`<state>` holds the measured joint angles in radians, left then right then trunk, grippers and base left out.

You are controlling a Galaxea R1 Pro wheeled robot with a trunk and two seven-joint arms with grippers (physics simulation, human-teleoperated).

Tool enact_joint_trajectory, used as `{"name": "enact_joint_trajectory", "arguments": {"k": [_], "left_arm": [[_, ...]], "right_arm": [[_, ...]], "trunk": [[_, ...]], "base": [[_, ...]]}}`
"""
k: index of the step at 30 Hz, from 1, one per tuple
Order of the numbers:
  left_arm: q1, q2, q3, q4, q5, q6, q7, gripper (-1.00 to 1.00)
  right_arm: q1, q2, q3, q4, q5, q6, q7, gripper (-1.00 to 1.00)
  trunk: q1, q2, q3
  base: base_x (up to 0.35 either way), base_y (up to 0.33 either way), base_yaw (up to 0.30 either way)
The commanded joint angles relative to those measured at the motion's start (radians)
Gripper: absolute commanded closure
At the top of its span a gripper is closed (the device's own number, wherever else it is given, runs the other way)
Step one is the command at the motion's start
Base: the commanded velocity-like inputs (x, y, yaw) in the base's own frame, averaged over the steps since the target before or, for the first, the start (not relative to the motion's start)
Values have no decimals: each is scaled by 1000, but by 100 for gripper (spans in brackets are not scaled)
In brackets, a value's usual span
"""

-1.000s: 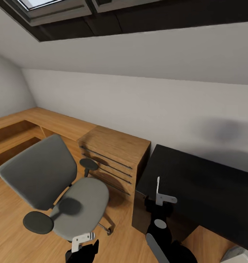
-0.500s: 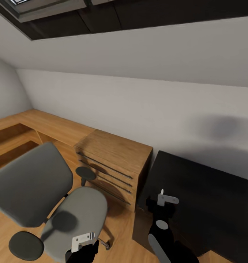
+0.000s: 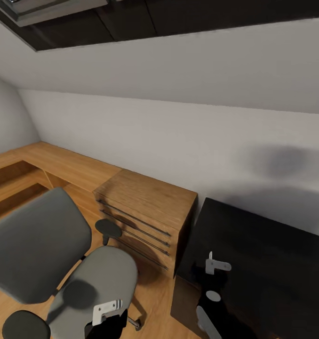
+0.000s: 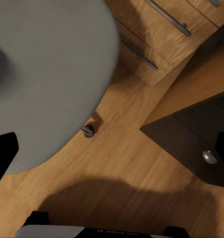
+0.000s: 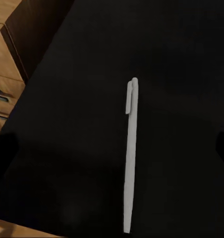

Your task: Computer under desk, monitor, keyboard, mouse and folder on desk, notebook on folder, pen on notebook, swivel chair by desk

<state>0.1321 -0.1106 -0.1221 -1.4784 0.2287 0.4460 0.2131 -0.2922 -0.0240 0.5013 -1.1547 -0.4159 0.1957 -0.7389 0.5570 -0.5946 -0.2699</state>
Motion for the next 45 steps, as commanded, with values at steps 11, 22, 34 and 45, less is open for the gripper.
{"name": "enact_joint_trajectory", "arguments": {"k": [11, 22, 34, 45], "left_arm": [[0, 0, -3, -2, 11, 3, 9, -100], [0, 0, -4, -2, 11, 3, 9, -100], [0, -1, -4, -2, 11, 5, 13, -100], [0, -2, -4, -2, 11, 6, 15, -100]], "right_arm": [[-90, -4, -36, 230, -3, -81, 111, -100], [-282, 1, -36, 680, -10, -218, 330, -100], [-315, 2, -36, 758, -14, -239, 391, -100], [-338, 2, -38, 784, -50, -199, 392, -100]], "trunk": [[0, -1, -1], [0, -1, -1], [0, -1, -1], [0, -1, -1]], "base": [[0, 0, 0], [0, 0, 0], [0, 0, 0], [0, 0, 0]]}}
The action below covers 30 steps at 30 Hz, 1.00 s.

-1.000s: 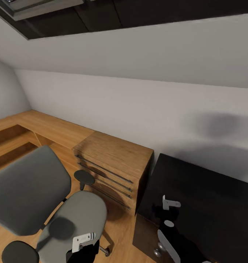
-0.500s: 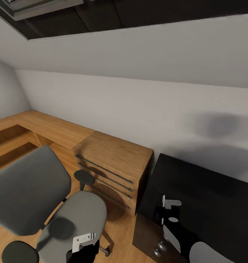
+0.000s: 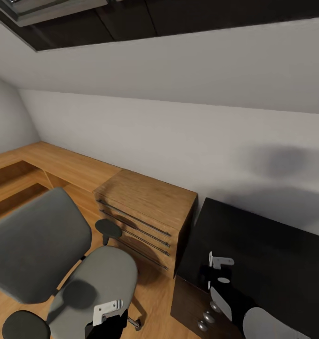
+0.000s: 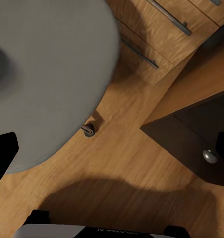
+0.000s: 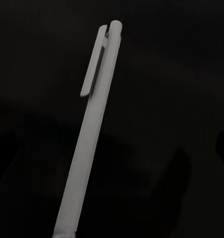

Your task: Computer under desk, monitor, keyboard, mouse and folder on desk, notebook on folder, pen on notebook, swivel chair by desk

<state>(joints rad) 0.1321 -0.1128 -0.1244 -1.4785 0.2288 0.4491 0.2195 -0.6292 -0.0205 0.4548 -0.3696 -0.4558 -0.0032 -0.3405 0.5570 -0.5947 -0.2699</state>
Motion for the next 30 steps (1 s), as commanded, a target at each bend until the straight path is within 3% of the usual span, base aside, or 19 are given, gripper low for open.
{"name": "enact_joint_trajectory", "arguments": {"k": [1, 20, 30], "left_arm": [[0, 0, -1, -2, 11, 3, 9, -100], [0, -1, -1, -2, 11, 3, 9, -100], [0, -1, -2, -2, 11, 3, 9, -100]], "right_arm": [[-8, -1, 9, 5, -24, 9, -6, -100], [-21, 0, 8, 12, -86, 41, -6, -100], [-21, 1, 9, 12, -93, 43, -6, -100]], "trunk": [[0, -1, -1], [0, -1, -1], [8, -15, -8]], "base": [[0, 0, 0], [0, 0, 0], [0, 0, 0]]}}
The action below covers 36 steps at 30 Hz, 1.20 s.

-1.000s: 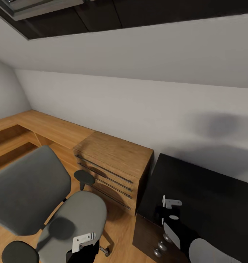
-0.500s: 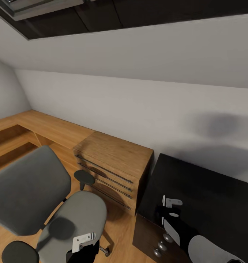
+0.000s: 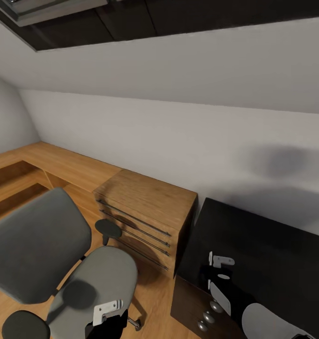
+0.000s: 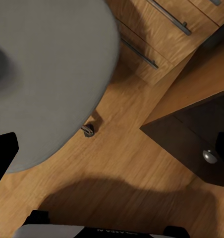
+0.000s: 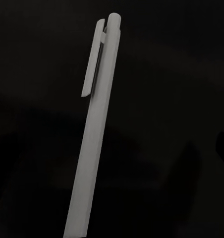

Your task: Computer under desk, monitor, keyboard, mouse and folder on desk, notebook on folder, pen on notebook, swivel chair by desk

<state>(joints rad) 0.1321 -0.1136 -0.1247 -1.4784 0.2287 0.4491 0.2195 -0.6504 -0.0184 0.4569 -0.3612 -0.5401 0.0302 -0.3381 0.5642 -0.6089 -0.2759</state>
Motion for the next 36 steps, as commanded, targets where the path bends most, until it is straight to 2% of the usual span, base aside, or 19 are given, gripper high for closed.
{"name": "enact_joint_trajectory", "arguments": {"k": [1, 9, 10, 29, 36], "left_arm": [[0, 0, -2, -2, 11, 3, 9, -100], [0, 0, 0, -2, 11, 3, 6, -100], [0, 0, 0, -2, 11, 3, 6, -100], [0, 0, 0, -2, 12, 4, 5, -100], [0, 0, 0, -2, 12, 4, 4, -100]], "right_arm": [[0, -2, 7, 4, -9, 9, -9, -100], [0, -2, 6, 3, -9, 8, -9, -100], [0, -2, 6, 3, -9, 8, -9, 100], [0, -2, 7, -6, -11, 11, -10, 100], [0, -2, 6, -10, -12, 56, -8, 100]], "trunk": [[5, -8, -5], [5, -8, -5], [5, -8, -5], [5, -8, -5], [5, -8, -5]], "base": [[0, 0, 0], [0, 0, 0], [0, 0, 0], [0, 0, 0], [0, 0, 0]]}}
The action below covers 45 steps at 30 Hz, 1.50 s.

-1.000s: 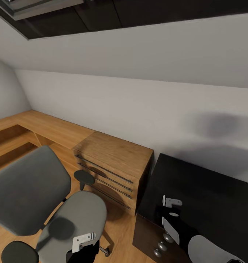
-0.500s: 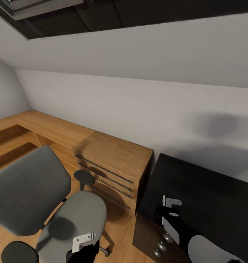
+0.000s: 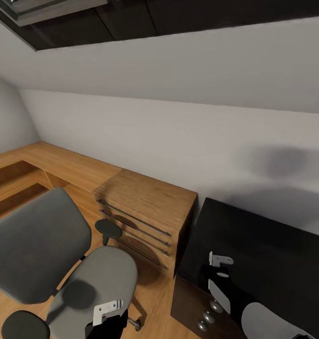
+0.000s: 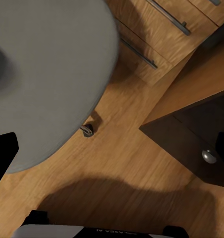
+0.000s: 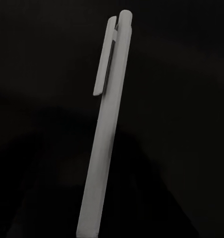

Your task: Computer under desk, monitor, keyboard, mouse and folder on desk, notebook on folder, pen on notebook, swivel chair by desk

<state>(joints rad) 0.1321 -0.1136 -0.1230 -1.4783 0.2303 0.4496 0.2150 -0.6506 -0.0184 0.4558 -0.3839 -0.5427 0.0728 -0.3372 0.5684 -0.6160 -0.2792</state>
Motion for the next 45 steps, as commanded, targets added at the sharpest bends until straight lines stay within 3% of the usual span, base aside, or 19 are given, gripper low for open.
{"name": "enact_joint_trajectory", "arguments": {"k": [1, 6, 12, 45], "left_arm": [[0, 0, -1, -2, 11, 3, 9, -100], [0, 0, -1, -2, 11, 4, 9, -100], [0, 0, -1, -1, 11, 4, 9, -100], [0, 0, -1, -1, 12, 4, 9, -100]], "right_arm": [[0, -2, 7, 13, -9, 16, -9, 100], [0, -2, 7, 12, -19, 22, -8, 100], [0, -4, 7, -5, -60, 49, -1, 100], [0, -5, 6, -9, -66, 85, 6, 100]], "trunk": [[0, -1, -1], [0, -1, -1], [0, -1, -1], [0, -1, -1]], "base": [[0, 0, 0], [0, 0, 0], [0, 0, 0], [0, 0, 0]]}}
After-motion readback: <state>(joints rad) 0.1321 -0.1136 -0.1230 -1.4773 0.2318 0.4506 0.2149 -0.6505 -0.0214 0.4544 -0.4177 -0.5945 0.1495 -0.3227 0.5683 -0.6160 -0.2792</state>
